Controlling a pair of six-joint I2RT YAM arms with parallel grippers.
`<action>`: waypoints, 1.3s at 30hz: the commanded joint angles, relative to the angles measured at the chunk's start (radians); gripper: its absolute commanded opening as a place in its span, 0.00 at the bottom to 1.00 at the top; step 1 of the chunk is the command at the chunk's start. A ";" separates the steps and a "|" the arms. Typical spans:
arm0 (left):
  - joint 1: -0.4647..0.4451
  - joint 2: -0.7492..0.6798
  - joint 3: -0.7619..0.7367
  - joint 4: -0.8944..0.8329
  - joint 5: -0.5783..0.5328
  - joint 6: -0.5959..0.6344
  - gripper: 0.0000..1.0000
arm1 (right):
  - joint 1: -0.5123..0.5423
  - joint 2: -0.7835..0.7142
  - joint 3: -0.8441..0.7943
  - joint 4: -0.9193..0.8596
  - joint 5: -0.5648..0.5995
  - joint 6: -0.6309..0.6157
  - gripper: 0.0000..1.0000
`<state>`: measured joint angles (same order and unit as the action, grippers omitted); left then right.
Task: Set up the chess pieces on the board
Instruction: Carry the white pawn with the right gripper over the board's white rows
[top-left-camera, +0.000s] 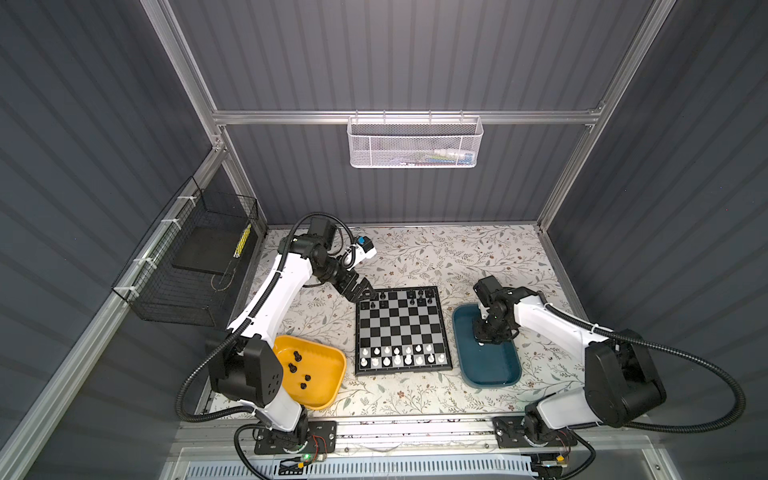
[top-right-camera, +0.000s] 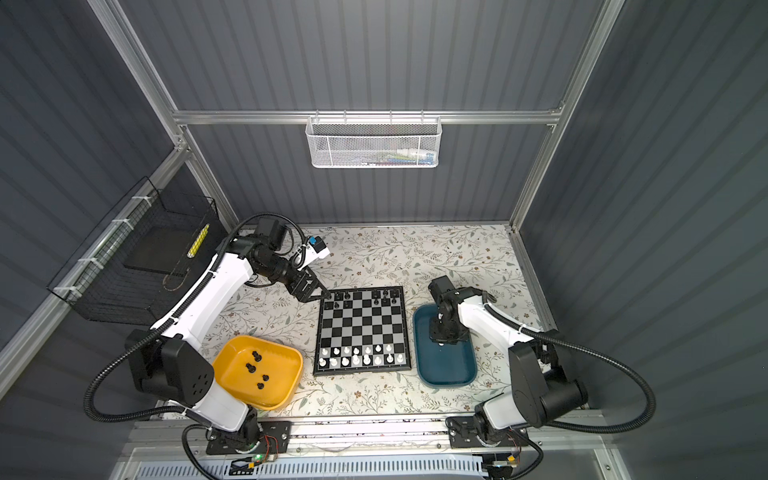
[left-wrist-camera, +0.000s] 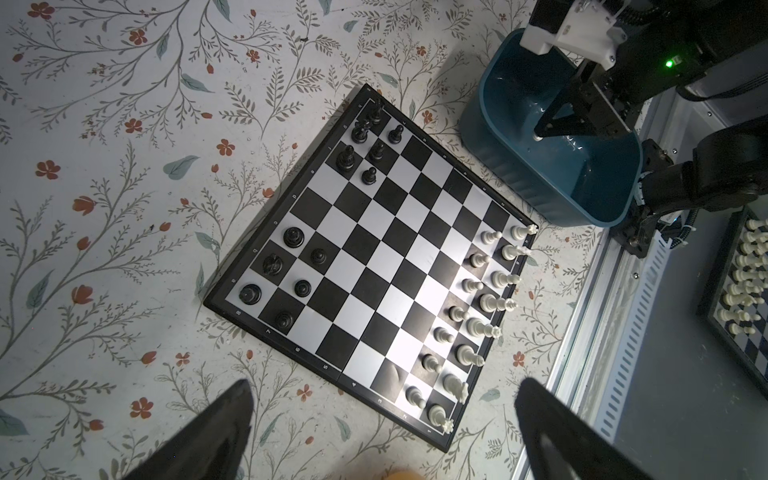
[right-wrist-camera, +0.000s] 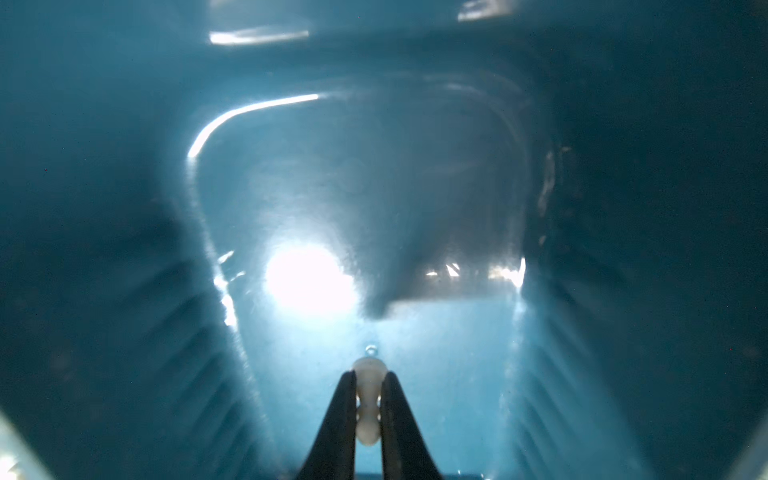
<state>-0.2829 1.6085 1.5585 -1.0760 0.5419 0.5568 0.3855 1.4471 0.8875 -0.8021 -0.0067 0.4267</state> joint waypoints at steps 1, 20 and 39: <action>-0.006 -0.021 -0.011 -0.012 -0.003 0.001 1.00 | 0.020 -0.037 0.046 -0.061 0.027 0.002 0.15; -0.006 -0.032 -0.015 -0.007 -0.011 -0.008 1.00 | 0.222 -0.041 0.237 -0.122 0.042 0.055 0.15; -0.006 -0.051 -0.029 0.000 -0.019 -0.008 1.00 | 0.393 0.088 0.274 -0.066 0.034 0.107 0.15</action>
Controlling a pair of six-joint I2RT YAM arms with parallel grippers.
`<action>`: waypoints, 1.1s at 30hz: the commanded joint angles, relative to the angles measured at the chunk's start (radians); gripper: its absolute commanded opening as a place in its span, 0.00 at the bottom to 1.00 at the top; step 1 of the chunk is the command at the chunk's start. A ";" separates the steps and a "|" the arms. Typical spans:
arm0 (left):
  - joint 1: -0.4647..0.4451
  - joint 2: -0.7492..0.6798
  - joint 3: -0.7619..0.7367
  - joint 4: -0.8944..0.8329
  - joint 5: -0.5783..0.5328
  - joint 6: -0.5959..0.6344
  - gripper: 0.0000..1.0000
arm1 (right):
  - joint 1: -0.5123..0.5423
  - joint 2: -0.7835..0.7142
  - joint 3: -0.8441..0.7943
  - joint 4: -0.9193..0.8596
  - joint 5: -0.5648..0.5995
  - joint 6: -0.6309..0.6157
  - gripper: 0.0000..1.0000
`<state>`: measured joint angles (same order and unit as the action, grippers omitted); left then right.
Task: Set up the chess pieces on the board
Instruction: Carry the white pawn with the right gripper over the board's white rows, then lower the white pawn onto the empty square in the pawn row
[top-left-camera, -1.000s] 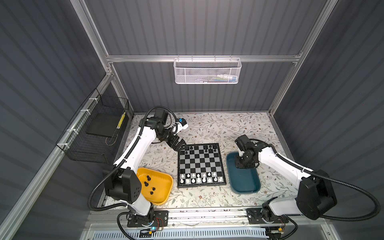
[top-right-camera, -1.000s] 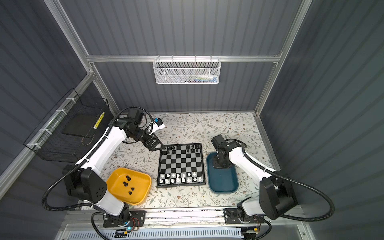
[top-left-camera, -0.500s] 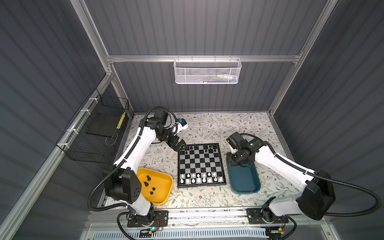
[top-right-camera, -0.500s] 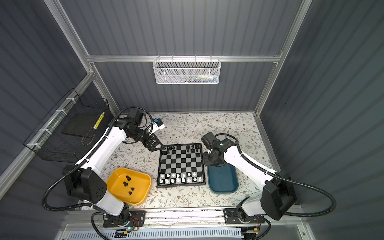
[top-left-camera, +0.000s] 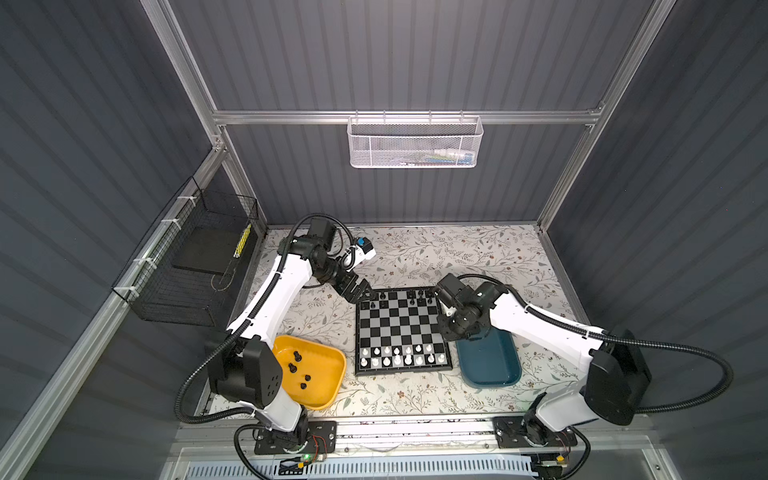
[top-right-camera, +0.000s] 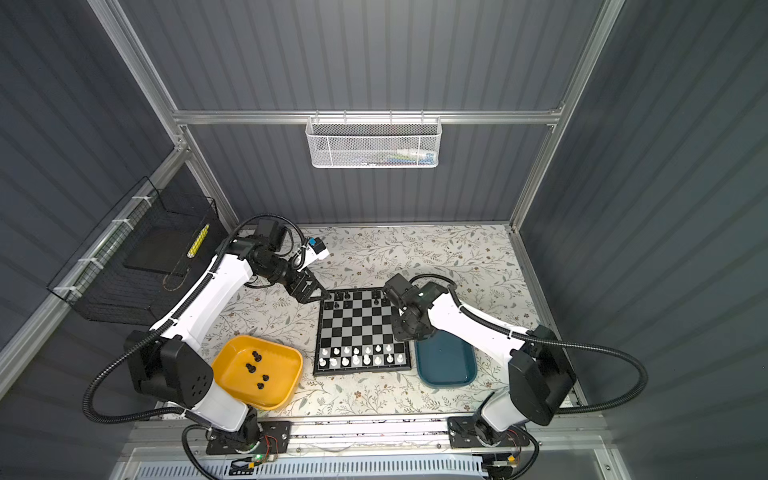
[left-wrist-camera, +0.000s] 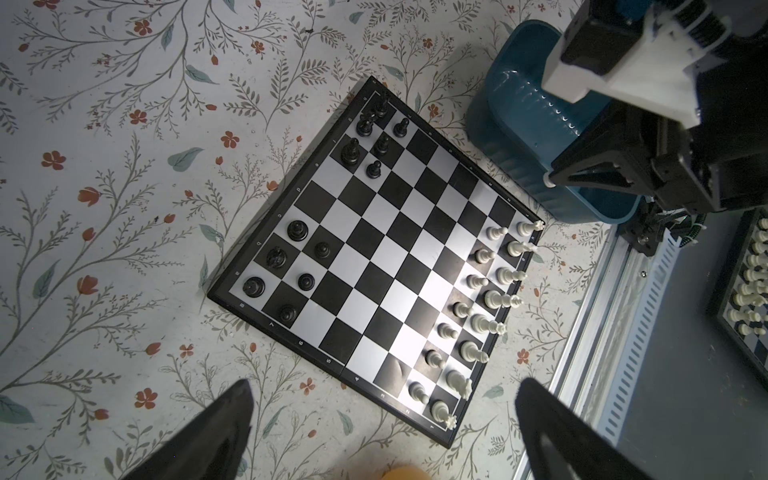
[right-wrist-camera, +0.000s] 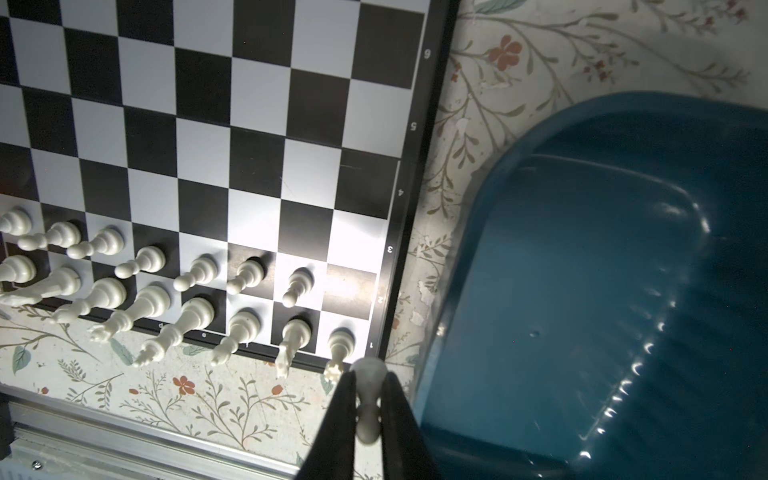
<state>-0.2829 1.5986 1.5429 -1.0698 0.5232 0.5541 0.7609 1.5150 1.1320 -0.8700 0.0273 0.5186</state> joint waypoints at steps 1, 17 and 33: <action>-0.006 -0.042 -0.014 -0.006 -0.001 -0.005 1.00 | 0.024 0.030 0.034 0.003 0.000 0.015 0.15; -0.006 -0.044 -0.026 -0.001 -0.008 -0.005 1.00 | 0.048 0.136 0.015 0.045 -0.019 0.006 0.16; -0.006 -0.020 -0.018 -0.003 -0.004 -0.005 1.00 | 0.048 0.196 -0.010 0.070 -0.018 -0.004 0.16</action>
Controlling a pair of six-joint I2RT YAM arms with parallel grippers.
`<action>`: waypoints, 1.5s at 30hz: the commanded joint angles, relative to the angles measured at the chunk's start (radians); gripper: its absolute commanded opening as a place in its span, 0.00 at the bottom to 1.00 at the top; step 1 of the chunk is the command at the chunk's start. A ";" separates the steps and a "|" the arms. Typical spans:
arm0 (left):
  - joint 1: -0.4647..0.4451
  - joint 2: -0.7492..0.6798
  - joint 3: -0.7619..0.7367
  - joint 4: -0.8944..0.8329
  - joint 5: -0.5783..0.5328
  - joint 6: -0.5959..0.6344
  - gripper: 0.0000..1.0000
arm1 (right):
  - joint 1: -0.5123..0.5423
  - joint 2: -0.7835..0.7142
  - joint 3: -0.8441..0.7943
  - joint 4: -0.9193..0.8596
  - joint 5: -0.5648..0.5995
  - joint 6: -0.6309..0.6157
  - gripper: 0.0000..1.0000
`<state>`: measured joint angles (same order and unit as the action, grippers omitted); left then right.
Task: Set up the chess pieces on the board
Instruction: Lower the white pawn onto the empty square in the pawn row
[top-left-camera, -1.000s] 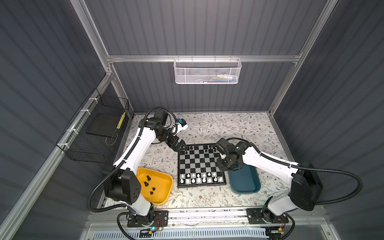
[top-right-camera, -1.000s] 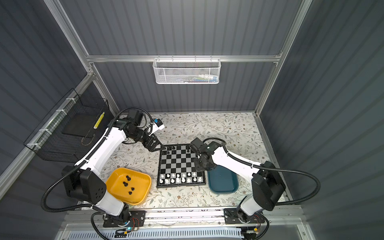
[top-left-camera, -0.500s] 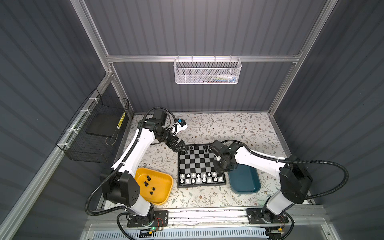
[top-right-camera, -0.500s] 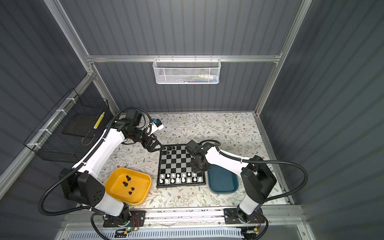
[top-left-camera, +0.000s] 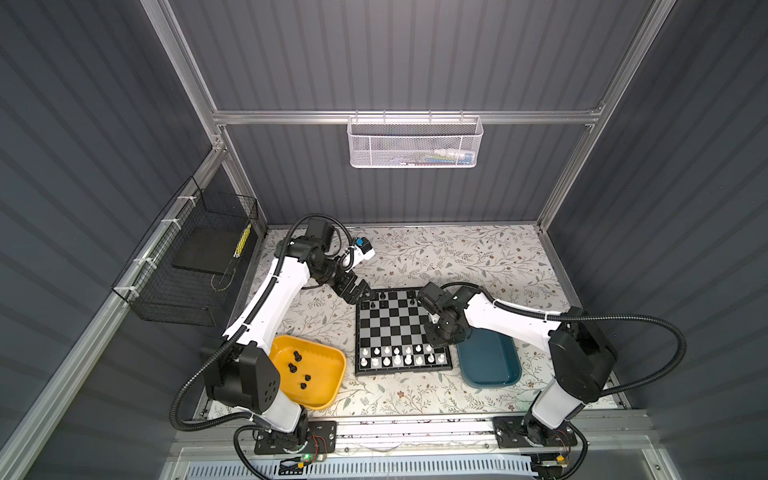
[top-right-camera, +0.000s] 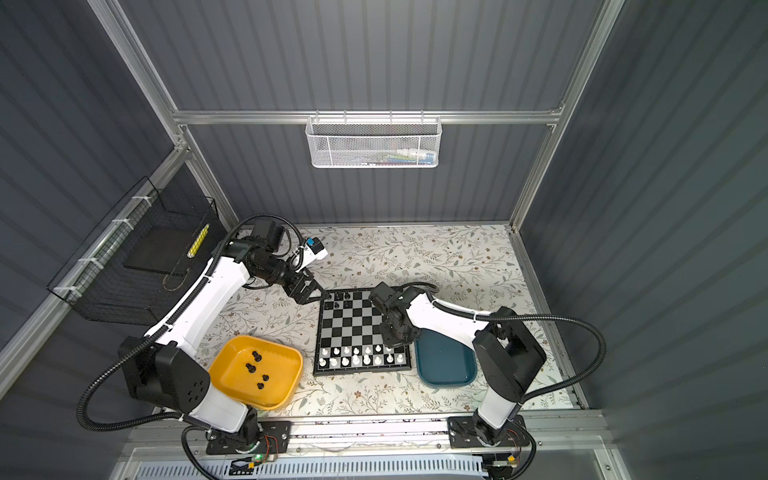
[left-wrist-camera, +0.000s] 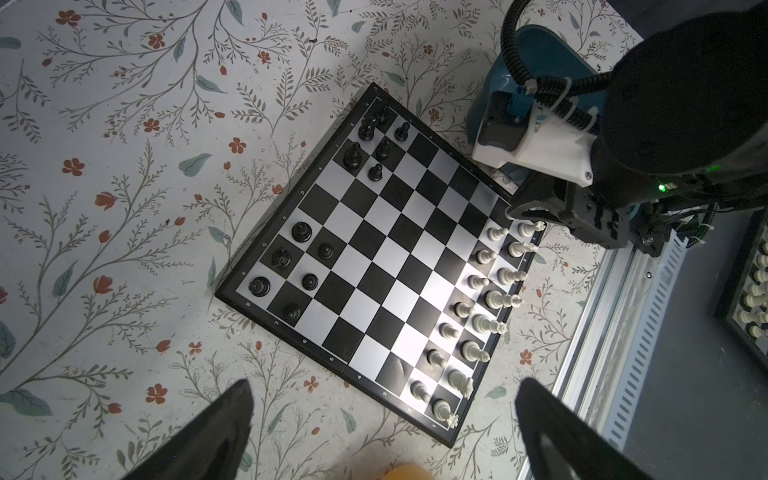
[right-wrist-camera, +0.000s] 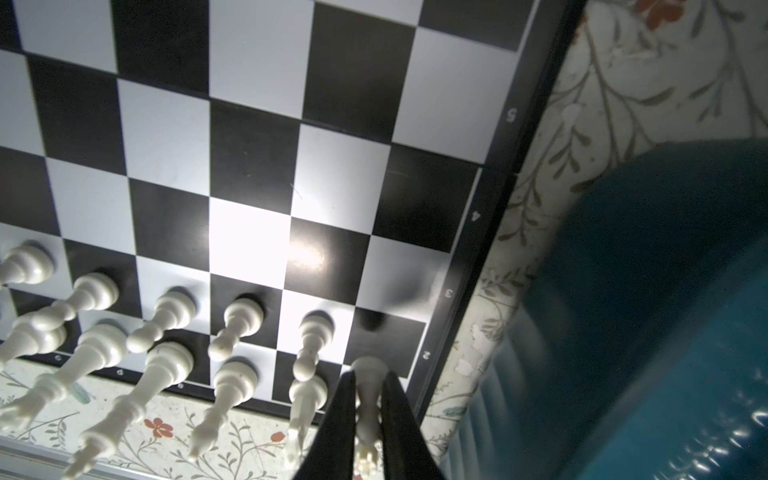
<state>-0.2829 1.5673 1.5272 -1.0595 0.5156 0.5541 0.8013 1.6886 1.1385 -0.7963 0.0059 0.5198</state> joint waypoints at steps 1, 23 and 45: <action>-0.005 0.011 -0.002 -0.013 0.003 -0.005 0.99 | 0.007 0.027 -0.016 -0.002 0.003 -0.004 0.16; -0.006 0.014 -0.001 -0.016 0.003 -0.005 1.00 | 0.007 0.042 -0.011 -0.005 0.004 -0.010 0.20; -0.006 0.017 0.008 -0.020 -0.019 -0.001 0.99 | 0.007 -0.024 0.032 -0.040 -0.009 -0.036 0.28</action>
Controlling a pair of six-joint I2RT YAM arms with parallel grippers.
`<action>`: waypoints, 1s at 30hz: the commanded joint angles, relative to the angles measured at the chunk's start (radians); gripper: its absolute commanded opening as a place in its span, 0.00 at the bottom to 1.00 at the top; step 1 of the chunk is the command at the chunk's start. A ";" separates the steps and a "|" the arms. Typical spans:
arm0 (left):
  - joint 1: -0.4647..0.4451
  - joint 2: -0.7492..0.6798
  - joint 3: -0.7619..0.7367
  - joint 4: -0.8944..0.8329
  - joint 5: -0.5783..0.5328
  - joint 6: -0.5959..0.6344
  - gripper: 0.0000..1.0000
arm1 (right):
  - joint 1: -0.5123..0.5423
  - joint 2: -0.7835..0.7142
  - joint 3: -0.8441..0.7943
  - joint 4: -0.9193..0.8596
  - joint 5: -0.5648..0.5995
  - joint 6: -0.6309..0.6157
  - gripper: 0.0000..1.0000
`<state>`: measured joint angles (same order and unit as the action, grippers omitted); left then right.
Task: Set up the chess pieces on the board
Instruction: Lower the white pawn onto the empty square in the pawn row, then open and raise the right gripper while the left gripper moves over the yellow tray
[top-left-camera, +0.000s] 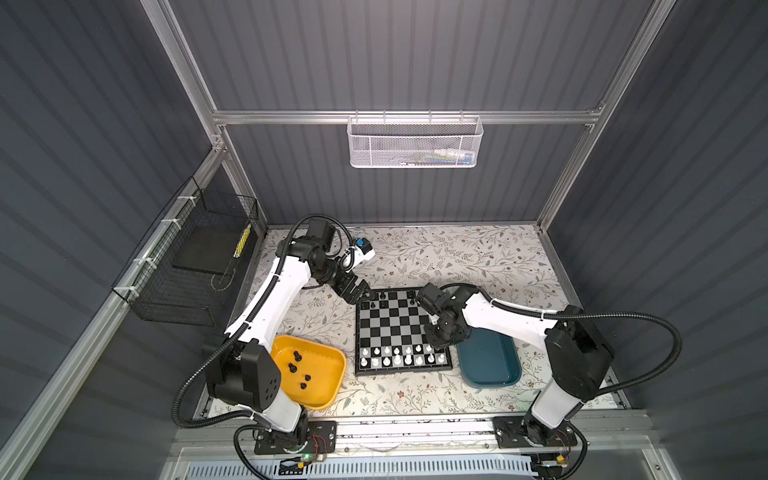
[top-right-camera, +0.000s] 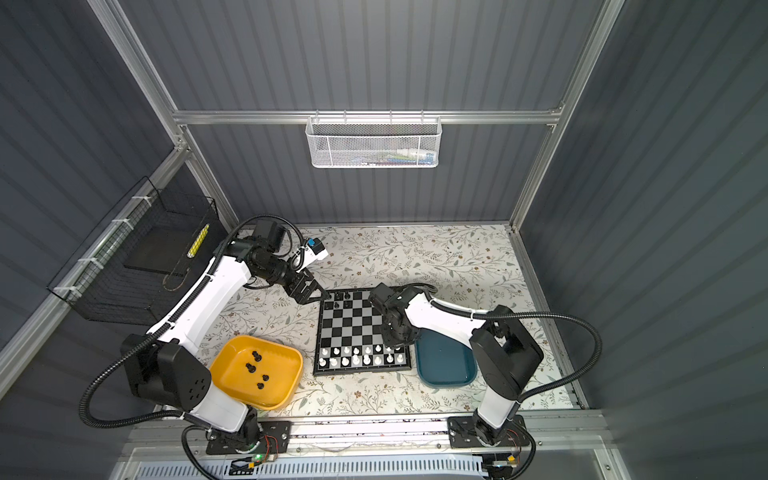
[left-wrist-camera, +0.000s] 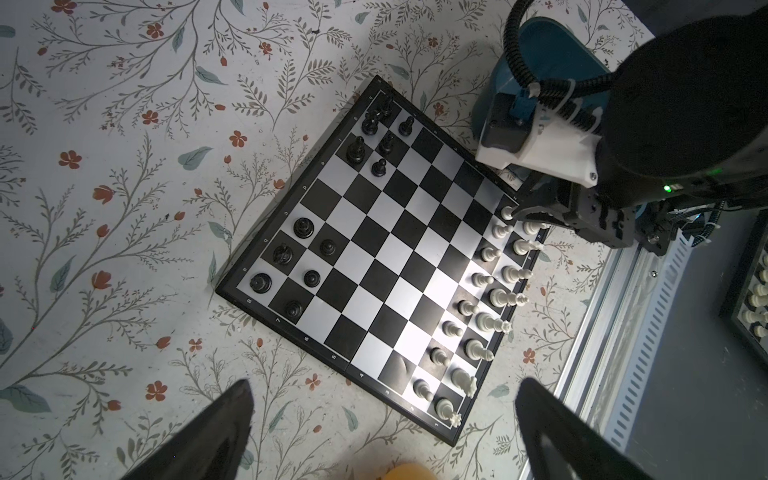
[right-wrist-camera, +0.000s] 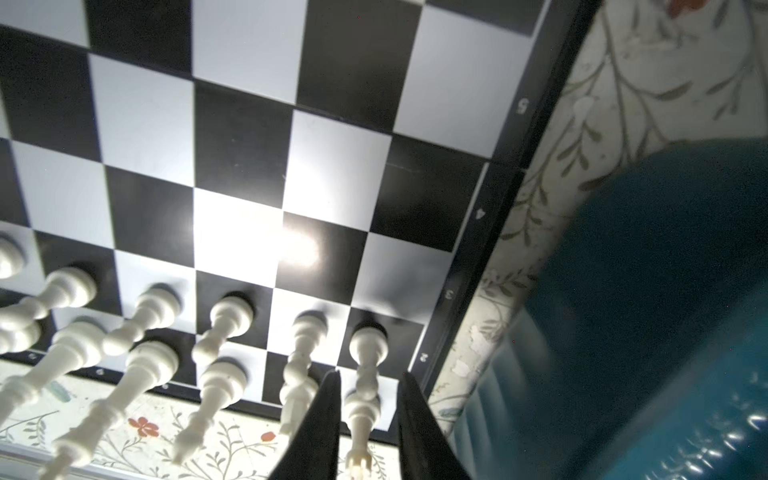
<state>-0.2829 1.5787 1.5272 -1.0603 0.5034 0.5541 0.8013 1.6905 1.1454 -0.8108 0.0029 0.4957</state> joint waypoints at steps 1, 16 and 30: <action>-0.006 0.006 0.008 -0.018 -0.008 -0.003 1.00 | 0.008 -0.029 0.027 -0.028 -0.007 -0.012 0.28; -0.006 -0.025 -0.017 -0.270 -0.337 0.229 0.99 | -0.069 -0.187 0.107 -0.073 0.009 -0.032 0.28; -0.006 -0.149 -0.298 -0.249 -0.553 0.399 0.94 | -0.228 -0.281 0.125 -0.090 0.020 -0.089 0.27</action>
<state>-0.2829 1.4559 1.2671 -1.3144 -0.0048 0.8921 0.5831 1.4273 1.2648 -0.8852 0.0151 0.4255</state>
